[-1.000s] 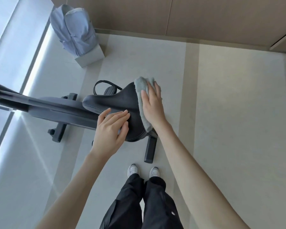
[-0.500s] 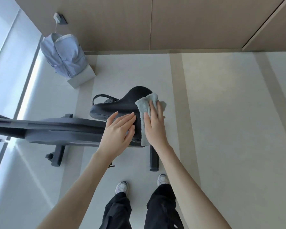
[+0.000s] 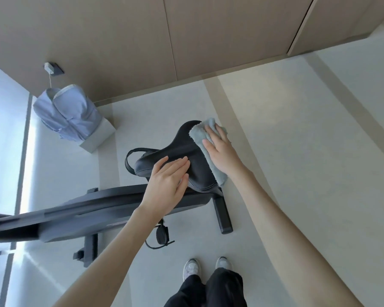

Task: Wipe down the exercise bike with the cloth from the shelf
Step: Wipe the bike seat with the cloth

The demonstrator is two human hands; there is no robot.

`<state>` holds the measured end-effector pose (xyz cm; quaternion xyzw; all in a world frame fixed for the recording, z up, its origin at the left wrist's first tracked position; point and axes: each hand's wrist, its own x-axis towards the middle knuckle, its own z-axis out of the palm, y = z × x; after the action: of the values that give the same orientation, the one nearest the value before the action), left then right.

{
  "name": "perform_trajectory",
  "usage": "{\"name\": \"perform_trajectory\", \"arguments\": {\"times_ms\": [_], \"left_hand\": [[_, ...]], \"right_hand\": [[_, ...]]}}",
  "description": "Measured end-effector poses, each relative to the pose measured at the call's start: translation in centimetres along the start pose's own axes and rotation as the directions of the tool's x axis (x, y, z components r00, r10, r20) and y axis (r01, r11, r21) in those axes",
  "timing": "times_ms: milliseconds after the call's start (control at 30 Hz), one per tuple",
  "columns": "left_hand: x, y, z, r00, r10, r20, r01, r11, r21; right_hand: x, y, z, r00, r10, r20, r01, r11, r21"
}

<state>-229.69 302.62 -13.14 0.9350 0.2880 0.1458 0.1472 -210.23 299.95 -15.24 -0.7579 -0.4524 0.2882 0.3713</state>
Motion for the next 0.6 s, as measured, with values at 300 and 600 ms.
{"name": "perform_trajectory", "arguments": {"times_ms": [300, 600], "left_hand": [[-0.3, 0.1, 0.5, 1.0, -0.02, 0.014, 0.02, 1.0, 0.021], [-1.0, 0.8, 1.1, 0.999, -0.051, 0.013, 0.051, 0.997, 0.053]], "right_hand": [[3.8, 0.2, -0.2, 0.999, -0.017, 0.042, 0.016, 0.999, 0.028], [-7.8, 2.0, 3.4, 0.956, -0.128, -0.263, 0.148, 0.987, 0.059]]}}
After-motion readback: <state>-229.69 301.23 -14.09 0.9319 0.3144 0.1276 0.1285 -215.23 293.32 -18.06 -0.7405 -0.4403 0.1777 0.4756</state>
